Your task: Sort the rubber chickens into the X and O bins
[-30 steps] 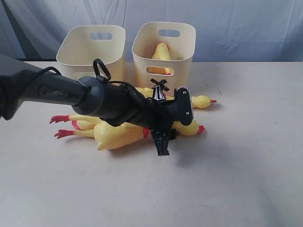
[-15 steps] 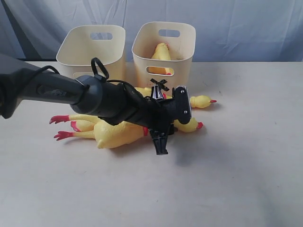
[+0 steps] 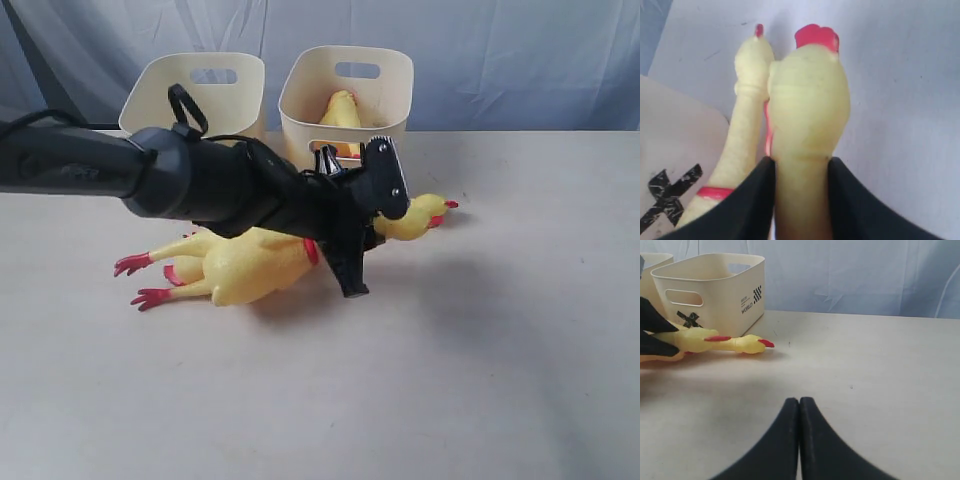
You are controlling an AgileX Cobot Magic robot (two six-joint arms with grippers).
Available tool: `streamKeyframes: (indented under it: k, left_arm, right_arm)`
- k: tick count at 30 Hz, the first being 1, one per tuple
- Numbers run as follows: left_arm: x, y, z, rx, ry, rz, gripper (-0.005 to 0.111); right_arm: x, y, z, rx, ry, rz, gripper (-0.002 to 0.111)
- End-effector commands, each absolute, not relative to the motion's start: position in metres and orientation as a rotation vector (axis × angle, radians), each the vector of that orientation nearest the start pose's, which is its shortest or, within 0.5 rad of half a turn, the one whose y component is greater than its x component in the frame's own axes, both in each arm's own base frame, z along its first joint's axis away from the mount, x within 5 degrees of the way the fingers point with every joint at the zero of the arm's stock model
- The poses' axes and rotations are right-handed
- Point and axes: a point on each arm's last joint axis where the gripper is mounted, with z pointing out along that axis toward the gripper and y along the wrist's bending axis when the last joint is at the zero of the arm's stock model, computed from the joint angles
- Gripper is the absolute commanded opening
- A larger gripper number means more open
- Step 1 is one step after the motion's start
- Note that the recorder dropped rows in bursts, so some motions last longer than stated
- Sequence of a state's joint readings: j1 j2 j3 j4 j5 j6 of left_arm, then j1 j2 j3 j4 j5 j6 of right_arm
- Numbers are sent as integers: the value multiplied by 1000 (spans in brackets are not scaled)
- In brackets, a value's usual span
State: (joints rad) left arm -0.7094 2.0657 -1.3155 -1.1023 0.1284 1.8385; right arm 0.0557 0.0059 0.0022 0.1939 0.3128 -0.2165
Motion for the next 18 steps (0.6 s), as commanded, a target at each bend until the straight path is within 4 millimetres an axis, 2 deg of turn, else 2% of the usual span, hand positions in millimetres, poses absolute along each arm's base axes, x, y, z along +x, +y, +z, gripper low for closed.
streamKeyframes:
  k: [1, 6, 11, 18]
  left_arm:
    - [325, -299, 191, 1472, 1688, -222, 0]
    - [315, -289, 223, 1379, 1794, -286, 0]
    - [320, -263, 246, 1140, 1996, -339, 0]
    - [323, -223, 293, 856, 2068, -443, 0]
  right_arm:
    - [54, 9, 186, -125, 1780, 72, -1]
    - [54, 9, 186, -125, 1780, 72, -1]
    - [54, 9, 186, -125, 1780, 72, -1]
    - [54, 9, 186, -125, 1780, 72, -1]
